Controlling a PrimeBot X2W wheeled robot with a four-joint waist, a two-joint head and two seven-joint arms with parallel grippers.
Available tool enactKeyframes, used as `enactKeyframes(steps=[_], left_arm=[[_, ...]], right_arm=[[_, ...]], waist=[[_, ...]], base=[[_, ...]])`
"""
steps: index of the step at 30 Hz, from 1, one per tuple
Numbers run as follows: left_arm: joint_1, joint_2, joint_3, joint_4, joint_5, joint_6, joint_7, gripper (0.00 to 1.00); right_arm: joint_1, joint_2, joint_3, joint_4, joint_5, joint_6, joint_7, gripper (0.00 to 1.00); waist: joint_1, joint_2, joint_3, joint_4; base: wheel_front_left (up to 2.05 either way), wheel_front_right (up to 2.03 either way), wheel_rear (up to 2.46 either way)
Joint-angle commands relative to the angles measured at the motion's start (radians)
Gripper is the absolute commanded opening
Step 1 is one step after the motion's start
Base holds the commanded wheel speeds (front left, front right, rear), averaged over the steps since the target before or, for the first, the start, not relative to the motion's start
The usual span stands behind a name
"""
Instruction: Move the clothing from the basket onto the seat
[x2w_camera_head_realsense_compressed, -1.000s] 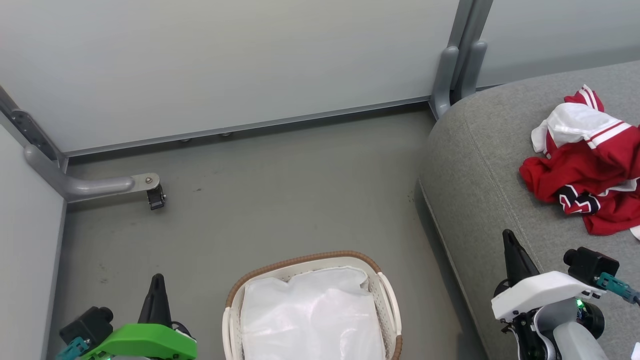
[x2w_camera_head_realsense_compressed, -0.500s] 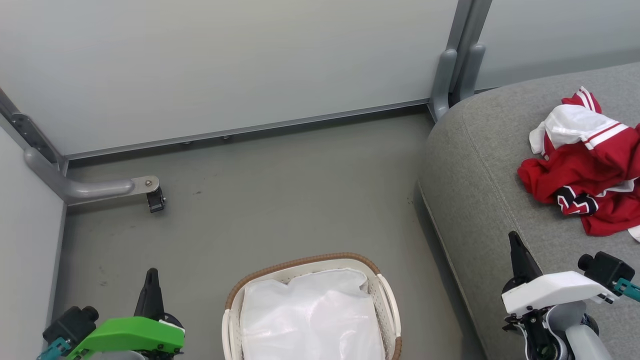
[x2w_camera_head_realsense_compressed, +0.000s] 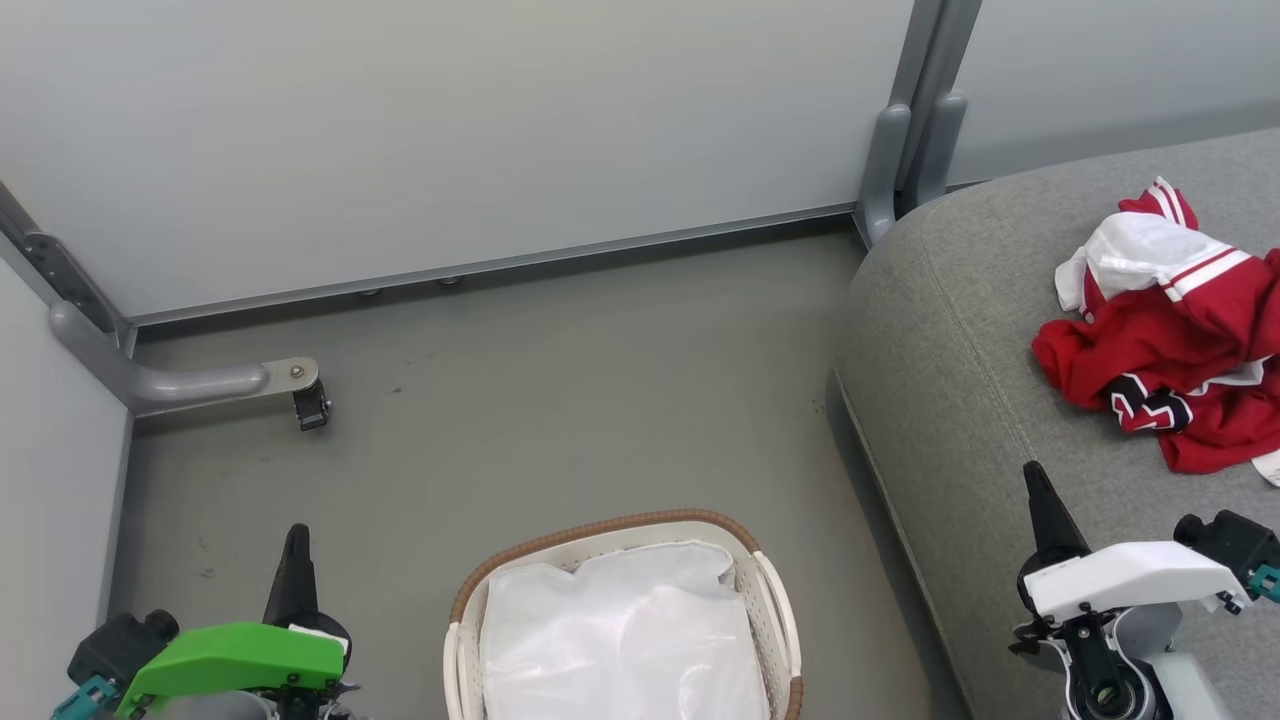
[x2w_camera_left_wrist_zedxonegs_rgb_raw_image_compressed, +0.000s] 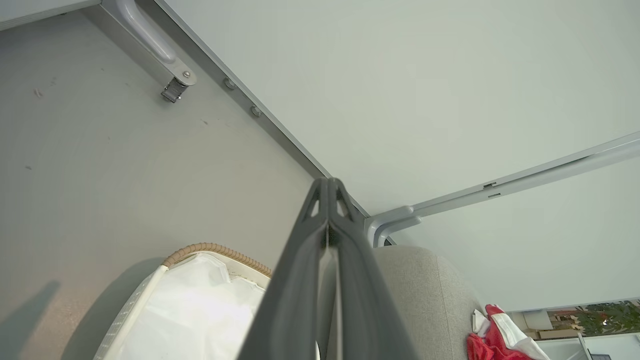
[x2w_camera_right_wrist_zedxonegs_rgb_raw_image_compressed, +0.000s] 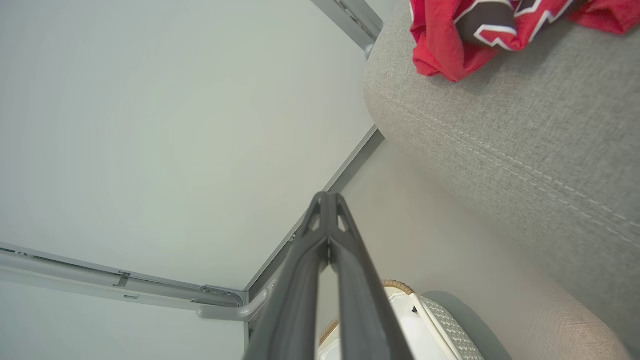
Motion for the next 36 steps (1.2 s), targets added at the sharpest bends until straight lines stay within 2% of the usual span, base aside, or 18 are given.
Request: enactKeyframes(steps=[1, 36], left_arm=[[-0.027, 0.005, 0.009, -0.015, -0.031, -0.006, 0.008, 0.0], [-0.048, 0.007, 0.049, -0.051, -0.351, -0.022, 0.097, 0.0]], right_arm=[[-0.001, -0.006, -0.006, -0.016, 0.031, -0.001, 0.007, 0.0], [0.017, -0.007, -0.038, -0.056, 0.378, -0.001, 0.096, 0.0]], waist=[[0.0, 0.0, -0.001, 0.0], [0.0, 0.0, -0.02, -0.006]], base=[[0.0, 0.0, 0.0], [0.0, 0.0, 0.0]])
